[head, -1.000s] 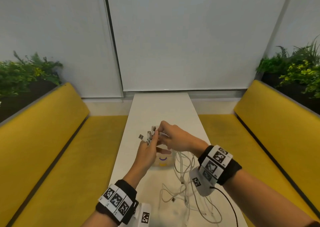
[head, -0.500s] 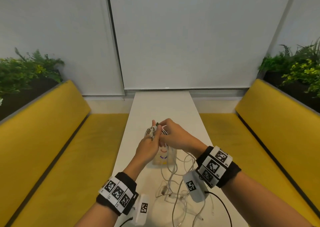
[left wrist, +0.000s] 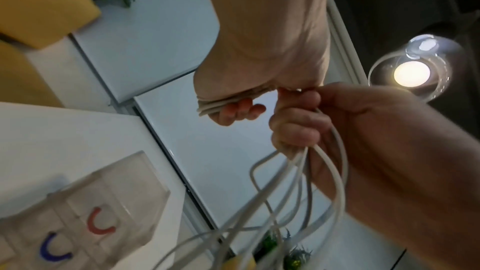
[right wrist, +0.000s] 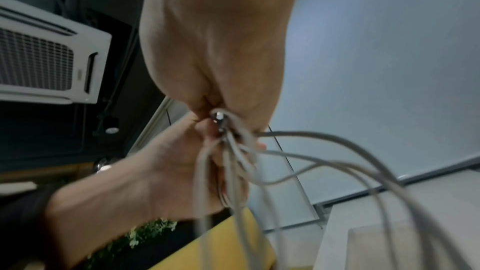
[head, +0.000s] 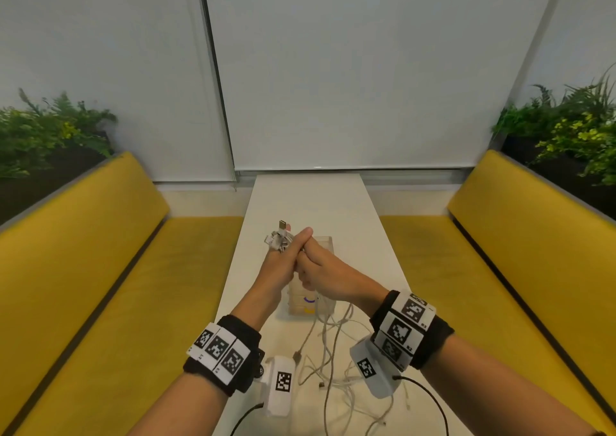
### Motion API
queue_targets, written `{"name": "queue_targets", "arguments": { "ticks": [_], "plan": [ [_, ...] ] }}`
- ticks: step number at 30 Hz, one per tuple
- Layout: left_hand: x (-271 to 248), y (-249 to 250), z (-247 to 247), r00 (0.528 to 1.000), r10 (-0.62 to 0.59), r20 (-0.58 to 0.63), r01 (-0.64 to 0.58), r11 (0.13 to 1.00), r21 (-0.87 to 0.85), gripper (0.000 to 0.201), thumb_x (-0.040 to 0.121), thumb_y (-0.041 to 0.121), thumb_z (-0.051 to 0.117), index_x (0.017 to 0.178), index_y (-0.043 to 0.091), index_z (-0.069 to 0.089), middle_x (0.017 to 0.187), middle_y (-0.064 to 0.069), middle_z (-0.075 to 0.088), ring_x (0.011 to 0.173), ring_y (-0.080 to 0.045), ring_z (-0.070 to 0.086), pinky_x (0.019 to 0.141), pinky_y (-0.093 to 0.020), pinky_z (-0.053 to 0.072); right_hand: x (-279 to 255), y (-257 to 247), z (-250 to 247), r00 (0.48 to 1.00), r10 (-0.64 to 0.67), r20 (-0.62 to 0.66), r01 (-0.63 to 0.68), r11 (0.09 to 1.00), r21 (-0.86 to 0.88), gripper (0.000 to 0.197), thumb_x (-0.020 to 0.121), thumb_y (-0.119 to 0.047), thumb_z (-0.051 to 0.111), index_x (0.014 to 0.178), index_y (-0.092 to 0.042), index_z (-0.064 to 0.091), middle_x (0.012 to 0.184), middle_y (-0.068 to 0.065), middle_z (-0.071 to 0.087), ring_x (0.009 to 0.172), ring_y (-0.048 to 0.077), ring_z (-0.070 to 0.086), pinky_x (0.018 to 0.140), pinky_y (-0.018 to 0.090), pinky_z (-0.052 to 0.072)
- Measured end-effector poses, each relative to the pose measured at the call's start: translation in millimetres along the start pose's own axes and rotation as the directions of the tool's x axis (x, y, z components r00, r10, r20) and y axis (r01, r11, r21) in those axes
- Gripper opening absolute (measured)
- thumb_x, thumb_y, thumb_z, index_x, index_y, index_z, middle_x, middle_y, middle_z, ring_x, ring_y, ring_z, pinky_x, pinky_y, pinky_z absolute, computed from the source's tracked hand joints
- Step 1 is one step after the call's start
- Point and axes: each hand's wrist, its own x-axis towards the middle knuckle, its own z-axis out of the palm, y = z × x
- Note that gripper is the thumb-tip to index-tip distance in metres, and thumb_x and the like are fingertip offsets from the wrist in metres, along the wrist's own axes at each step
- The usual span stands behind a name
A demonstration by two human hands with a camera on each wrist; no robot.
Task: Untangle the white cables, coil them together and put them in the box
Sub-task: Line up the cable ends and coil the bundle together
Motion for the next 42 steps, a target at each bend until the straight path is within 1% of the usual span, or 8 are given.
{"name": "queue_targets", "arguments": {
  "ticks": [4, 8, 18, 23, 30, 35, 38, 42],
  "plan": [
    [12, 1, -4, 0.999, 0.038, -0.038, -0.042, 0.994, -0.099, 0.056, 0.088, 0.032, 0.075, 0.140, 0.036, 0.055, 0.095, 0.003, 0.077, 0.073, -0.021, 0.067, 0.060, -0.031, 0.055, -1, 8, 1, 0.999, -0.041, -0.011, 0.042, 0.996, 0.081, 0.027, 0.107, -0.017, 0.033, 0.126, -0.001, 0.042, 0.083, 0.015, 0.060, 0.071, 0.027, 0.061, 0.077, 0.038, 0.054],
    [17, 9, 0, 0.982, 0.152, -0.110, -0.168, 0.974, -0.152, 0.059, 0.088, 0.002, 0.060, 0.136, 0.035, 0.061, 0.098, 0.006, 0.062, 0.071, -0.001, 0.057, 0.061, -0.018, 0.051, -1, 17, -1, 0.996, -0.025, 0.089, 0.009, 0.986, 0.168, 0.031, 0.102, -0.017, 0.049, 0.116, 0.010, 0.046, 0.077, 0.011, 0.057, 0.061, 0.013, 0.057, 0.069, 0.035, 0.052],
    [12, 35, -2, 0.940, 0.299, 0.164, -0.175, 0.837, -0.519, 0.069, 0.083, -0.001, 0.047, 0.150, 0.016, 0.044, 0.065, -0.001, 0.037, 0.055, -0.012, 0.045, 0.057, -0.024, 0.041, 5, 37, -1, 0.966, 0.044, 0.254, -0.068, 0.994, 0.084, 0.068, 0.081, -0.048, 0.070, 0.068, 0.015, 0.049, 0.061, 0.018, 0.053, 0.052, 0.020, 0.050, 0.063, 0.035, 0.042],
    [-2, 51, -10, 0.841, 0.345, 0.417, -0.047, 0.814, -0.579, 0.068, 0.083, -0.002, 0.041, 0.151, 0.007, 0.042, 0.061, 0.001, 0.037, 0.037, -0.006, 0.034, 0.040, -0.024, 0.020, 6, 50, -3, 0.956, 0.160, 0.248, -0.193, 0.974, 0.116, 0.046, 0.085, -0.028, 0.074, 0.053, -0.012, 0.046, 0.047, 0.003, 0.044, 0.041, 0.015, 0.038, 0.049, 0.028, 0.033],
    [-23, 41, -19, 0.606, 0.219, 0.765, 0.082, 0.939, -0.333, 0.064, 0.085, 0.002, 0.046, 0.149, 0.003, 0.043, 0.055, -0.002, 0.027, 0.035, -0.008, 0.020, 0.036, -0.022, 0.017, 31, 63, -15, 0.950, 0.215, 0.228, -0.162, 0.960, -0.230, 0.063, 0.063, -0.045, 0.085, 0.101, 0.001, 0.065, 0.103, 0.032, 0.065, 0.095, 0.049, 0.063, 0.085, 0.058, 0.056],
    [-25, 35, -34, 0.462, 0.033, 0.886, 0.099, 0.991, -0.088, 0.056, 0.088, 0.004, 0.046, 0.145, 0.003, 0.050, 0.047, 0.000, 0.021, 0.033, -0.008, 0.018, 0.036, -0.019, 0.016, 31, 45, -41, 0.920, 0.245, 0.305, -0.070, 0.870, -0.488, 0.045, 0.066, -0.033, 0.070, 0.110, -0.024, 0.066, 0.103, 0.012, 0.070, 0.091, 0.024, 0.066, 0.086, 0.048, 0.055],
    [-24, 29, -38, 0.398, -0.112, 0.911, 0.122, 0.990, 0.068, 0.055, 0.089, 0.003, 0.045, 0.143, -0.010, 0.044, 0.047, 0.001, 0.023, 0.032, -0.008, 0.019, 0.035, -0.021, 0.013, 33, 41, -48, 0.932, 0.229, 0.282, -0.029, 0.822, -0.569, 0.006, 0.076, -0.022, 0.075, 0.078, -0.024, 0.070, 0.085, 0.003, 0.073, 0.075, 0.018, 0.063, 0.075, 0.036, 0.056],
    [-19, 19, -42, 0.434, -0.342, 0.833, 0.083, 0.936, 0.342, 0.049, 0.089, 0.009, 0.046, 0.132, -0.013, 0.054, 0.046, 0.008, 0.028, 0.033, -0.005, 0.022, 0.037, -0.020, 0.013, 34, 41, -50, 0.927, 0.228, 0.297, -0.006, 0.803, -0.596, 0.012, 0.072, -0.025, 0.078, 0.080, -0.018, 0.073, 0.074, 0.005, 0.074, 0.058, 0.012, 0.059, 0.060, 0.030, 0.049]
  ]
}}
